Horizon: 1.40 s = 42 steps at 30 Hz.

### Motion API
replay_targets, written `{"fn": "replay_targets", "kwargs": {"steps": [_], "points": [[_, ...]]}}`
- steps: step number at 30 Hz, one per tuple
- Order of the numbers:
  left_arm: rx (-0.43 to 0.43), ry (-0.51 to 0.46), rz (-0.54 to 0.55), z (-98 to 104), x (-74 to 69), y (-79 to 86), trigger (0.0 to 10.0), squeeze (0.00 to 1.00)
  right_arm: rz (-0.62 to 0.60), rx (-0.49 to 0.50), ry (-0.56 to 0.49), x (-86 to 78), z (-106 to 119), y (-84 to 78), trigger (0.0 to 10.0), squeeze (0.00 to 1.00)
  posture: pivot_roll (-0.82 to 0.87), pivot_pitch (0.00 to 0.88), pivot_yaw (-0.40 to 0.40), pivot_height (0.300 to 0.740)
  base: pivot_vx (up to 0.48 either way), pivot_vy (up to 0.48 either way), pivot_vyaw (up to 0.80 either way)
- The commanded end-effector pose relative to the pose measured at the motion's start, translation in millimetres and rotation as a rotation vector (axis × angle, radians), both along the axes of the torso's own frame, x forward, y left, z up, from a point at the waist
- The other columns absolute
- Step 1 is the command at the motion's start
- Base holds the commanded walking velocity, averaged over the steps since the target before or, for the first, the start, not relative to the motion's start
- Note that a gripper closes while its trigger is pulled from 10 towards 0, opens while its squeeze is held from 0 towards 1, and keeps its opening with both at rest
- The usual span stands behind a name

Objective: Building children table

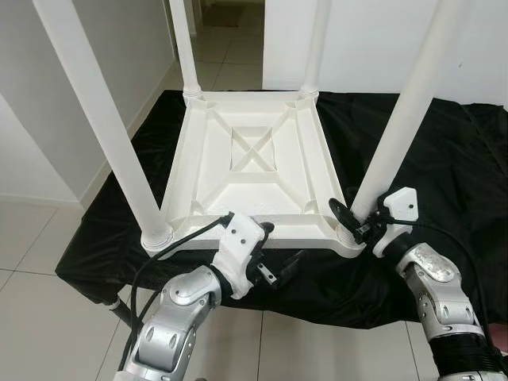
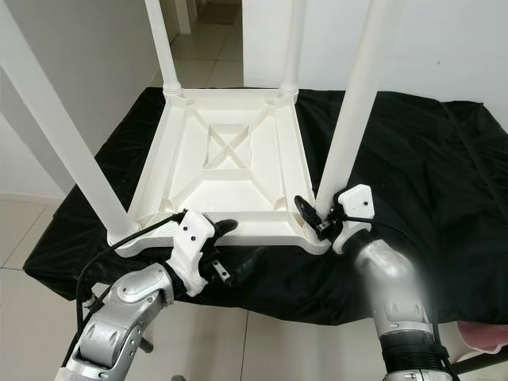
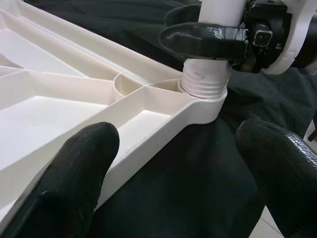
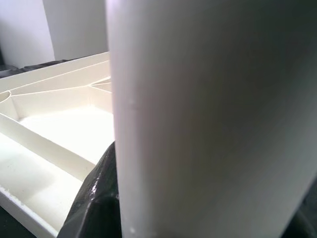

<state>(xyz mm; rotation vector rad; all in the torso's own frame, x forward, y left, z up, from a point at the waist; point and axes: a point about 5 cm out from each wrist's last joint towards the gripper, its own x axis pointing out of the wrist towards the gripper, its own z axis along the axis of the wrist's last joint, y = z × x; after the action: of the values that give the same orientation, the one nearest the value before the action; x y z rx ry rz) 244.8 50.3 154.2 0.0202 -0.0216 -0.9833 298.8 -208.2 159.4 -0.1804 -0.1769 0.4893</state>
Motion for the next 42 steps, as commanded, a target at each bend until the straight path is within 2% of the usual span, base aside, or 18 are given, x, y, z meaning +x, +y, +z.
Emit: {"fn": "replay_targets", "kwargs": {"steps": [1,2,3,5,6,15,16,19,22,23,25,26,27,28,30,35,41,42], "points": [[0.021,-0.008,0.082,-1,2.6,3.8,10.0,0.0,0.004,-0.016,0.024,-0.6,-6,-0.5,0.0,0.0,-0.04,0.021,0.035,0.74,0.0,0.0,0.0],[0.021,-0.008,0.082,-1,2.6,3.8,10.0,0.0,0.004,-0.016,0.024,-0.6,-6,-0.5,0.0,0.0,-0.04,0.021,0.035,0.74,0.0,0.0,0.0],[0.036,-0.025,0.085,-1,2.9,3.4,10.0,0.0,-0.015,-0.01,0.03,-2.3,-7,-1.2,7.5,0.0,-0.04,0.011,0.025,0.74,0.0,0.0,0.0],[0.047,-0.037,0.086,-1,3.1,3.0,10.0,0.0,-0.029,-0.006,0.034,-3.5,-8,-1.9,7.5,0.0,-0.04,0.009,0.025,0.74,0.0,0.0,0.0],[0.054,-0.048,0.092,-1,3.4,2.4,10.0,0.0,-0.037,0.013,0.043,-5.6,-9,-1.3,10.0,0.0,-0.05,0.003,0.025,0.74,0.0,0.0,0.0],[0.078,-0.078,0.124,0,4.6,5.4,10.0,0.0,-0.227,0.037,0.099,-15.0,-17,11.4,10.0,0.0,-0.04,0.0,0.019,0.74,0.0,0.0,0.0],[0.082,-0.076,0.128,-1,4.7,6.3,10.0,0.0,-0.277,0.065,0.105,-16.2,-18,13.1,10.0,0.0,-0.04,0.0,0.02,0.74,0.0,0.0,0.0],[0.085,-0.075,0.13,-1,4.7,6.9,10.0,0.0,-0.312,0.085,0.109,-17.1,-18,14.0,10.0,0.0,-0.04,0.0,0.02,0.74,0.0,0.0,0.0],[0.092,-0.083,0.137,-2,4.2,7.9,10.0,0.0,-0.461,0.151,0.137,-24.1,-20,21.7,10.0,0.0,-0.04,0.0,0.016,0.74,0.0,0.0,0.0],[0.092,-0.083,0.137,-2,4.2,7.9,10.0,0.0,-0.461,0.151,0.137,-24.1,-20,21.7,10.0,0.0,-0.04,0.0,0.016,0.74,0.0,0.0,0.0],[0.096,-0.089,0.142,-2,4.0,8.3,10.0,0.0,-0.573,0.166,0.151,-28.5,-24,26.9,10.0,0.0,-0.03,0.0,0.016,0.74,0.0,0.0,0.0],[0.096,-0.089,0.142,-2,4.0,8.3,10.0,0.0,-0.573,0.166,0.151,-28.5,-24,26.9,10.0,0.0,-0.03,0.0,0.016,0.74,0.0,0.0,0.0],[0.101,-0.092,0.147,-3,4.2,8.9,10.0,0.0,-0.657,0.177,0.165,-32.4,-27,34.8,10.0,0.0,-0.03,0.0,0.014,0.74,0.0,0.0,0.0],[0.101,-0.092,0.147,-3,4.2,8.9,10.0,0.0,-0.657,0.177,0.165,-32.4,-27,34.8,10.0,0.0,-0.03,0.0,0.014,0.74,0.0,0.0,0.0],[0.096,-0.091,0.151,-2,6.1,10.9,10.0,0.0,-0.733,0.171,0.178,-35.6,-33,51.3,10.0,0.0,-0.02,0.0,0.013,0.74,0.0,0.0,0.0],[0.094,-0.096,0.172,0,9.1,13.2,10.0,0.0,-0.722,0.176,0.187,-34.9,-34,61.6,10.0,0.0,-0.02,0.0,0.013,0.74,0.0,0.0,0.0],[0.091,-0.111,0.197,2,11.6,14.5,10.0,0.0,-0.697,0.18,0.151,-32.1,-26,56.7,10.0,0.0,-0.03,0.0,0.005,0.74,0.0,0.0,0.0],[0.094,-0.114,0.201,1,11.2,14.0,10.0,0.0,-0.672,0.186,0.133,-32.2,-23,53.6,10.0,0.95,-0.03,0.0,0.004,0.74,0.0,0.0,0.0]]}}
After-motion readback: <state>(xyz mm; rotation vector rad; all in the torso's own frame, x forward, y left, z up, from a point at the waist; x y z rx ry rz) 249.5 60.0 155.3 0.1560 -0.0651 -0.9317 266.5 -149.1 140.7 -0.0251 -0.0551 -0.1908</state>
